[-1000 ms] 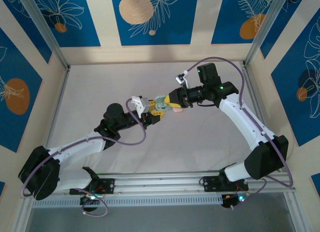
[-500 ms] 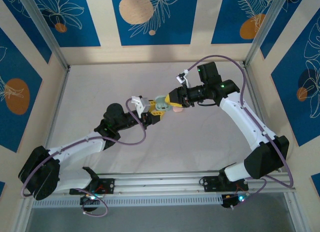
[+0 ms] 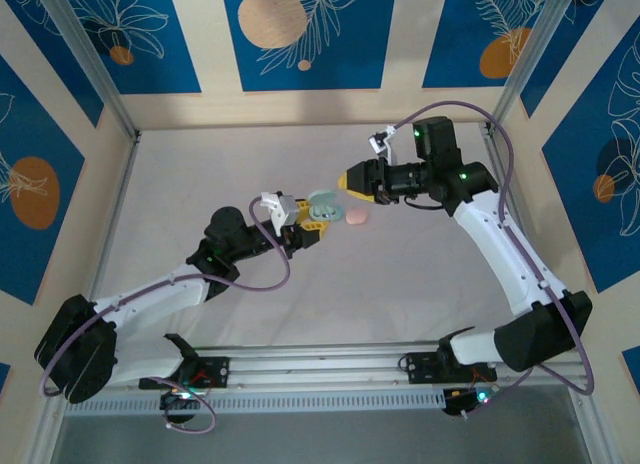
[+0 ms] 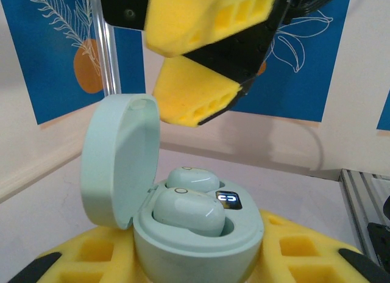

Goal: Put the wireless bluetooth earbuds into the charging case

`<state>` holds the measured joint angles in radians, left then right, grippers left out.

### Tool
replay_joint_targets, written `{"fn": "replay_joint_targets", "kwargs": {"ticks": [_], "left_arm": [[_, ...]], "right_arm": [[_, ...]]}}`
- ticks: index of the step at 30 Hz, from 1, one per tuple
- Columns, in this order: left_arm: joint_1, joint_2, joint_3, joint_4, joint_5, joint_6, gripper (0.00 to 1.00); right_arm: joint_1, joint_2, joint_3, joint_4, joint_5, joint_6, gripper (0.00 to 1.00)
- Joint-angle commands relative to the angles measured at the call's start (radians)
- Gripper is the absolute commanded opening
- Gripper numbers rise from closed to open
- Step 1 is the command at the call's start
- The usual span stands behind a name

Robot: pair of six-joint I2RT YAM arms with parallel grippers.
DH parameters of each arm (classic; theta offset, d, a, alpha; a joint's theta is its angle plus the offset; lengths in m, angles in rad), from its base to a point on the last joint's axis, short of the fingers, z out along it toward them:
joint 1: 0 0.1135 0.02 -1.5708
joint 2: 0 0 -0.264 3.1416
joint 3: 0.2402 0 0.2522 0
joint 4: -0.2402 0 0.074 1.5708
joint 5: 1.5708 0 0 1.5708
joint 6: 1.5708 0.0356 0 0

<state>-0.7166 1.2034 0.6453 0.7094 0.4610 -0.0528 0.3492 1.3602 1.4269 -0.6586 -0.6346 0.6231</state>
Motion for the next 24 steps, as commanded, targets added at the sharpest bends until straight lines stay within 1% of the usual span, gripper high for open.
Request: {"fn": "replay_joint_targets", "kwargs": {"ticks": [1, 6, 9, 13, 16, 24], "left_arm": [[-0.016, -0.023, 0.037, 0.002, 0.019, 0.005, 0.36], [-0.018, -0.025, 0.041, 0.007, 0.010, 0.006, 0.36], [-0.019, -0.023, 0.045, 0.015, 0.000, 0.004, 0.36], [-0.019, -0.022, 0.042, 0.031, -0.018, 0.004, 0.36], [-0.020, -0.022, 0.042, 0.039, -0.028, 0.002, 0.36], [-0.021, -0.015, 0.053, 0.056, -0.026, -0.005, 0.37]], "right_arm": [[0.008, 0.058, 0.063, -0.001, 0.039, 0.039, 0.51], [0.050, 0.138, 0.136, -0.088, 0.029, -0.022, 0.53], [0.067, 0.161, 0.150, -0.121, -0.031, -0.059, 0.54], [0.074, 0.151, 0.130, -0.141, -0.081, -0.091, 0.55], [0.069, 0.123, 0.085, -0.124, -0.125, -0.086, 0.56], [0.045, 0.073, -0.059, 0.028, -0.306, 0.026, 0.59]]}}
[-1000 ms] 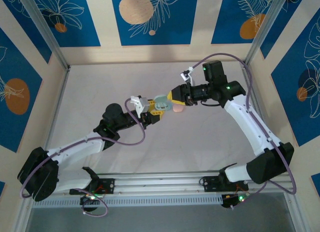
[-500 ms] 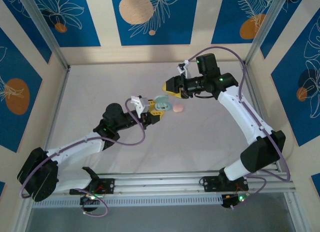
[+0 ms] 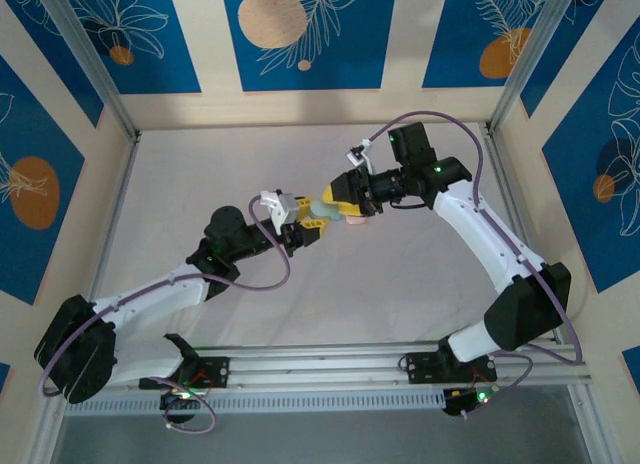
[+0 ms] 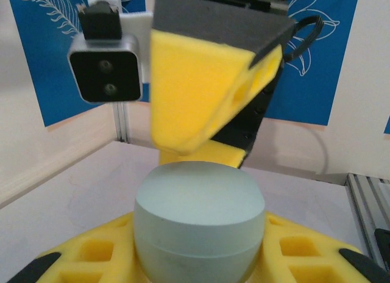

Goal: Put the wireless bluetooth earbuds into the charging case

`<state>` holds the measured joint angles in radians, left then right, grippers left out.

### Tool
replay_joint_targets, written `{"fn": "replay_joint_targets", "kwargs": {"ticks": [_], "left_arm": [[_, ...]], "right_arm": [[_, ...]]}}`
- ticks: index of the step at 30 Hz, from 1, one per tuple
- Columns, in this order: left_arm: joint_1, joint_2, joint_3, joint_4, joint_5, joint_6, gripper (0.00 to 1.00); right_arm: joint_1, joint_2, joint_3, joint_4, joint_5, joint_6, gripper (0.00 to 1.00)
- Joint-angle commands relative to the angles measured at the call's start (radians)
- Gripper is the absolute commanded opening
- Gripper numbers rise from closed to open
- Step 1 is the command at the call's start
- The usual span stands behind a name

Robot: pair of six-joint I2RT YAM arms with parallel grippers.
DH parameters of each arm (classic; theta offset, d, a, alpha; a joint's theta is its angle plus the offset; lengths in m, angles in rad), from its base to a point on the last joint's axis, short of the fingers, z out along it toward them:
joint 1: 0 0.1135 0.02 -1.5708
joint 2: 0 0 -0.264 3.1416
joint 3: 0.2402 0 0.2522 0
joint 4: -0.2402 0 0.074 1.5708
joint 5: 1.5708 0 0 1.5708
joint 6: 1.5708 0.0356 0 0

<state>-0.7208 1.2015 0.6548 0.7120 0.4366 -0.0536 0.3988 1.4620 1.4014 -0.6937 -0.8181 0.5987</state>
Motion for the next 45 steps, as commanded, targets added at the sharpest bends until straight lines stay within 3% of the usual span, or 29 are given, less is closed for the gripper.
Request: {"fn": "replay_joint_targets", "kwargs": {"ticks": [1, 15, 18, 21, 27, 35, 40, 45], "left_arm": [[-0.017, -0.011, 0.045, 0.055, -0.001, -0.005, 0.37], [-0.017, 0.016, 0.057, 0.074, 0.008, -0.012, 0.38], [-0.017, 0.020, 0.059, 0.059, 0.007, -0.006, 0.38], [-0.017, 0.015, 0.061, 0.036, 0.004, 0.007, 0.40], [-0.018, 0.010, 0.060, -0.029, -0.011, 0.039, 0.49], [-0.017, -0.019, 0.058, -0.134, -0.052, 0.077, 0.73], [-0.018, -0.084, 0.049, -0.262, -0.106, 0.090, 0.79], [-0.017, -0.183, 0.002, -0.310, -0.237, 0.075, 0.82]], "right_arm": [[-0.005, -0.030, -0.047, 0.088, -0.144, 0.068, 0.59], [0.007, -0.019, -0.130, 0.280, -0.290, 0.207, 0.45], [0.009, -0.022, -0.136, 0.293, -0.294, 0.212, 0.36], [0.000, -0.030, -0.139, 0.273, -0.248, 0.199, 0.26], [-0.025, -0.062, -0.175, 0.324, -0.188, 0.236, 0.17], [-0.054, -0.100, -0.223, 0.369, -0.099, 0.258, 0.16], [-0.098, -0.107, -0.320, 0.430, 0.025, 0.261, 0.16], [-0.099, -0.001, -0.393, 0.430, 0.141, 0.245, 0.16]]}}
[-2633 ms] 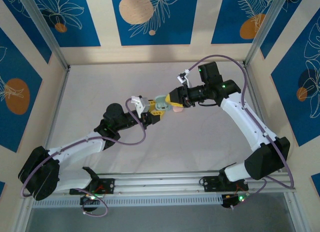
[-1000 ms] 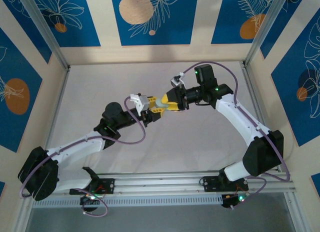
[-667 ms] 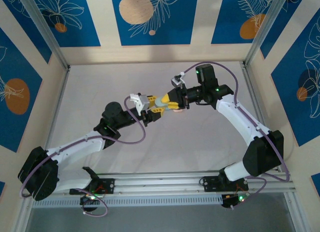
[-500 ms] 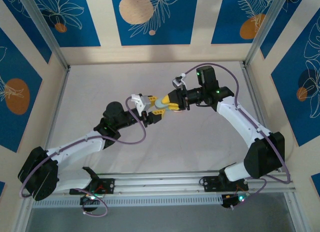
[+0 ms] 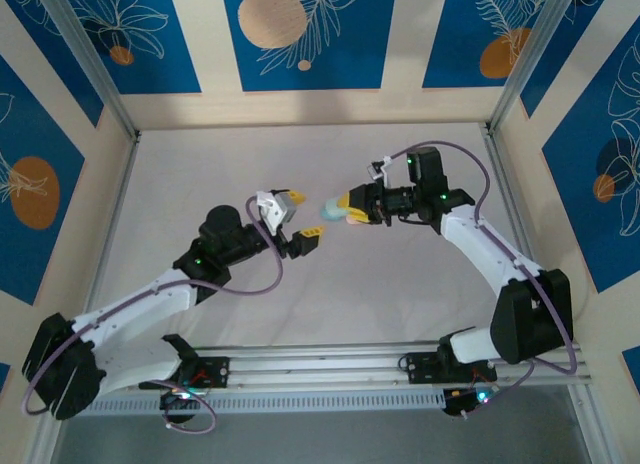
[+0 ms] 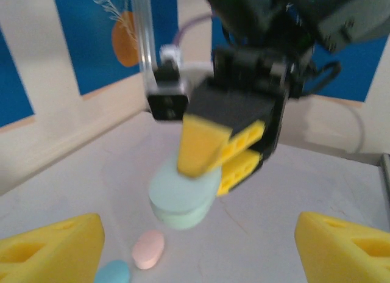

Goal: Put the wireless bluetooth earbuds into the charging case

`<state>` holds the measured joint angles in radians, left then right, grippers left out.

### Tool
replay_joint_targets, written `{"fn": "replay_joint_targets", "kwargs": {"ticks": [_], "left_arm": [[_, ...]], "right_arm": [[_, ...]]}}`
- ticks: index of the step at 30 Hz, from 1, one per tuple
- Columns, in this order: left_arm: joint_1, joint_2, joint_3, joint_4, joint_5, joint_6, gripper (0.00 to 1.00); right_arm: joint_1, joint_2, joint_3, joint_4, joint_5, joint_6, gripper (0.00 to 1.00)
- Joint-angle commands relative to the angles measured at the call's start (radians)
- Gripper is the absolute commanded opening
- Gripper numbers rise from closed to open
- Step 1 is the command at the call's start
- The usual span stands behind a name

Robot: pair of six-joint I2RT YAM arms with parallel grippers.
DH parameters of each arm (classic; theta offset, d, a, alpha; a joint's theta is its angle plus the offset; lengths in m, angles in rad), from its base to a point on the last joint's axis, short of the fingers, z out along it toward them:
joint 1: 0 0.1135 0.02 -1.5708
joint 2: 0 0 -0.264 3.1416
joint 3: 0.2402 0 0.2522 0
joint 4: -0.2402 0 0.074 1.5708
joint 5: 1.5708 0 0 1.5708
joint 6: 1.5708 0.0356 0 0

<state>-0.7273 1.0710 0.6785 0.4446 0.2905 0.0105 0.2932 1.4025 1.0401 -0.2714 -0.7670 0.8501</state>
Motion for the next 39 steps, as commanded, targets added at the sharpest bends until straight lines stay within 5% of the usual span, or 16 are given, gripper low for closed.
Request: {"fn": "replay_joint_targets", "kwargs": {"ticks": [1, 11, 21, 33, 39], "left_arm": [[-0.011, -0.072, -0.027, -0.053, -0.121, 0.008, 0.82], [-0.009, -0.111, 0.028, -0.209, -0.256, -0.028, 0.87], [-0.006, -0.077, 0.085, -0.308, -0.287, -0.066, 0.90], [0.006, -0.072, 0.090, -0.338, -0.348, -0.062, 0.94], [0.064, -0.056, 0.092, -0.411, -0.537, -0.090, 1.00]], "right_arm": [[0.014, 0.091, -0.038, 0.010, 0.107, -0.008, 0.16], [0.096, 0.386, -0.046, 0.098, 0.186, 0.016, 0.17], [0.129, 0.507, 0.009, 0.029, 0.295, -0.006, 0.22], [0.092, 0.322, -0.009, -0.231, 0.536, -0.120, 0.64], [0.025, 0.007, -0.017, -0.358, 0.965, -0.192, 0.71]]}}
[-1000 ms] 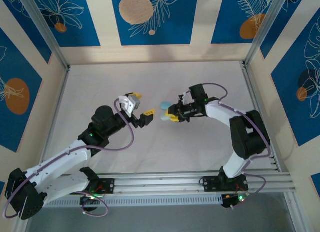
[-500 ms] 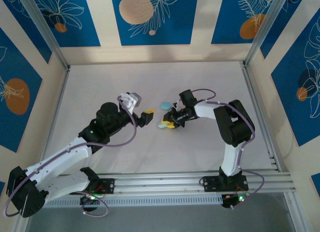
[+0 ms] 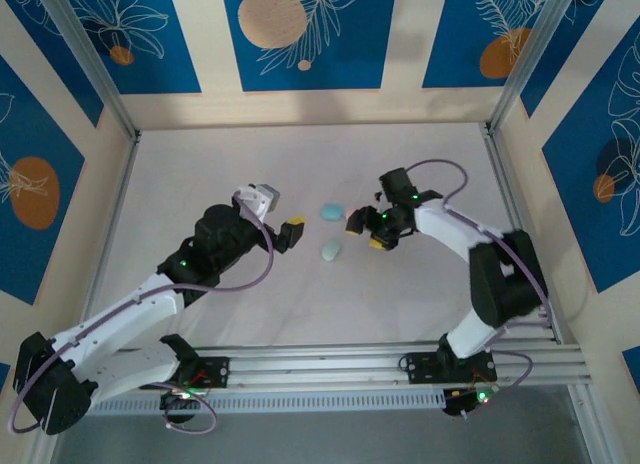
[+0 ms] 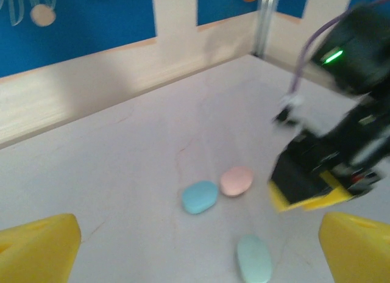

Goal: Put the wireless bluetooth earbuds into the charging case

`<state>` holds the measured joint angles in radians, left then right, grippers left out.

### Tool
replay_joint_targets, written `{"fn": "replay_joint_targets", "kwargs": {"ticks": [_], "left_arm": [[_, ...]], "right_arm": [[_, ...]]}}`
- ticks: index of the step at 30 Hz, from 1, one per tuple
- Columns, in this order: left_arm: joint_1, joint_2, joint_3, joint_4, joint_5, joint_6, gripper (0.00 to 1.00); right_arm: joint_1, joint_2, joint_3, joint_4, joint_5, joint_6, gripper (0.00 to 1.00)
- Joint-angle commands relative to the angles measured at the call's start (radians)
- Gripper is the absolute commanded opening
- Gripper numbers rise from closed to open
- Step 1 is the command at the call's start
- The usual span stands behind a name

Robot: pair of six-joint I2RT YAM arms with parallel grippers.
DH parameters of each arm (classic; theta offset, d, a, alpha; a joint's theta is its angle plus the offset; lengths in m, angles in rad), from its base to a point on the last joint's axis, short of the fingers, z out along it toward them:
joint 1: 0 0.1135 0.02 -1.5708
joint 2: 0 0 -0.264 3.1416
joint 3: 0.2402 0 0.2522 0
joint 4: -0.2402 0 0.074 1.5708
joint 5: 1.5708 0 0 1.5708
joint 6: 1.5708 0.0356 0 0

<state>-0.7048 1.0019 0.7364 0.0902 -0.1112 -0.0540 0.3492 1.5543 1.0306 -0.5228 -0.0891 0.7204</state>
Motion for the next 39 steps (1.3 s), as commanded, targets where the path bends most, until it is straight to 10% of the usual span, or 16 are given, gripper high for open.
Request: {"fn": "replay_joint_targets", "kwargs": {"ticks": [1, 6, 14, 23, 28, 29, 32, 39], "left_arm": [[0.074, 0.020, 0.033, -0.081, -0.171, -0.042, 1.00], [0.281, 0.045, -0.031, -0.103, -0.268, -0.127, 1.00], [0.467, 0.102, -0.145, 0.005, -0.410, -0.027, 1.00], [0.528, 0.286, -0.381, 0.586, -0.311, 0.060, 1.00], [0.537, 0.408, -0.424, 0.857, -0.226, 0.126, 1.00], [0.541, 0.449, -0.423, 0.876, -0.219, 0.122, 1.00], [0.550, 0.602, -0.458, 1.116, -0.196, 0.138, 1.00], [0.597, 0.563, -0.381, 0.889, -0.180, 0.064, 1.00]], "right_arm": [[-0.041, -0.205, -0.026, -0.084, 0.387, -0.103, 0.71], [-0.110, -0.402, -0.336, 0.443, 0.670, -0.459, 0.77], [-0.334, -0.220, -0.552, 0.950, 0.246, -0.606, 0.74], [-0.373, -0.019, -0.656, 1.440, 0.031, -0.636, 0.75], [-0.344, -0.036, -0.602, 1.300, 0.179, -0.627, 0.77], [-0.356, -0.031, -0.618, 1.338, 0.157, -0.619, 1.00], [-0.336, -0.032, -0.625, 1.347, 0.204, -0.628, 0.99], [-0.336, -0.032, -0.619, 1.339, 0.202, -0.630, 0.99]]}}
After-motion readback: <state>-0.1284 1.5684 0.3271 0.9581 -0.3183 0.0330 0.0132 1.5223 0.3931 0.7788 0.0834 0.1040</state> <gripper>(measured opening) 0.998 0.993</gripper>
